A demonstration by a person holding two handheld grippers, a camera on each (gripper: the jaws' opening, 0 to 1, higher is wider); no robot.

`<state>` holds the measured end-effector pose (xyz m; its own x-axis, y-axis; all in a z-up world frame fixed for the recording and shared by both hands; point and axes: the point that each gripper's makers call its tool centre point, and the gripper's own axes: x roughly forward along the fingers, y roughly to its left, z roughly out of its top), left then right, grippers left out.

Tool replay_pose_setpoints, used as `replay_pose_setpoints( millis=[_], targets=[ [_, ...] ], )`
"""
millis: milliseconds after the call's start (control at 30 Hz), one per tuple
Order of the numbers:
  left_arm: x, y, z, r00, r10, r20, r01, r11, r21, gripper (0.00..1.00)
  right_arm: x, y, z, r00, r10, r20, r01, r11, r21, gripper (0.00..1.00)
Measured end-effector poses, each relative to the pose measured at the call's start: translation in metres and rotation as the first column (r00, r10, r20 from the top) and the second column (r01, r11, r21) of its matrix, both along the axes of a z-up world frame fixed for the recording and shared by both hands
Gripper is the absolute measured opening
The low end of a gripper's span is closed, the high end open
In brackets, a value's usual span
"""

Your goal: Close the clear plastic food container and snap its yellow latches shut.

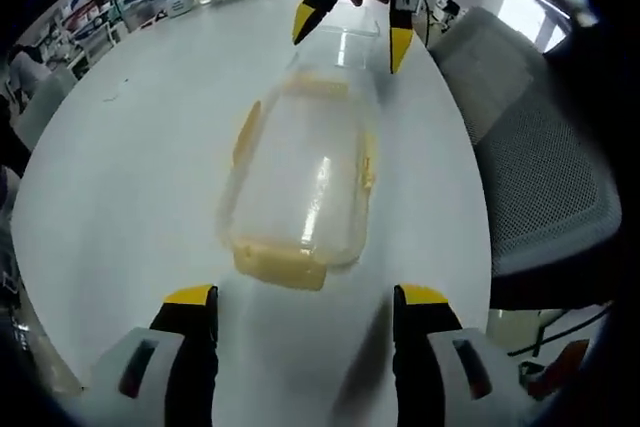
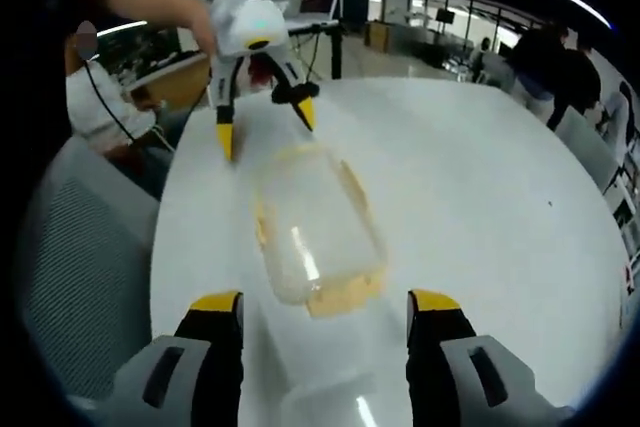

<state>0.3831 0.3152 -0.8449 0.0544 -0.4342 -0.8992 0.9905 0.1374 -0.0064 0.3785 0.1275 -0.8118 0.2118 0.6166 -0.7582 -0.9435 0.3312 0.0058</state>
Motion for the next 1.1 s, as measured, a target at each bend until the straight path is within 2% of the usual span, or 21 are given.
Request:
replay_pose_setpoints(
  millis=[367,867,1067,1100],
  targets=[
    [-0.001,-0.003,-0.004,0.999,-0.033,-0.009,0.033,0.999,0.017,0.71,0.0,-0.003,-0.006,0.999,0.042,-0.017,-0.043,0.998,-0.037,0.66],
    [0.004,-0.004,-0.007,0.998,-0.07,-0.008,0.07,0.997,0.041,0.71,0.001,0.006,-0.015,0.992,0.12,-0.038,-0.123,0.988,-0.093,0.64],
    [0.001,-0.005,-0.01,0.995,-0.096,-0.017,0.097,0.994,0.054,0.69,0.001,0.007,-0.021,0.988,0.148,-0.052,-0.153,0.981,-0.118,0.63],
    [0.002,-0.003,-0.012,0.992,-0.128,-0.003,0.127,0.989,0.078,0.69,0.001,0.007,-0.022,0.987,0.151,-0.053,-0.156,0.98,-0.123,0.62]
  ],
)
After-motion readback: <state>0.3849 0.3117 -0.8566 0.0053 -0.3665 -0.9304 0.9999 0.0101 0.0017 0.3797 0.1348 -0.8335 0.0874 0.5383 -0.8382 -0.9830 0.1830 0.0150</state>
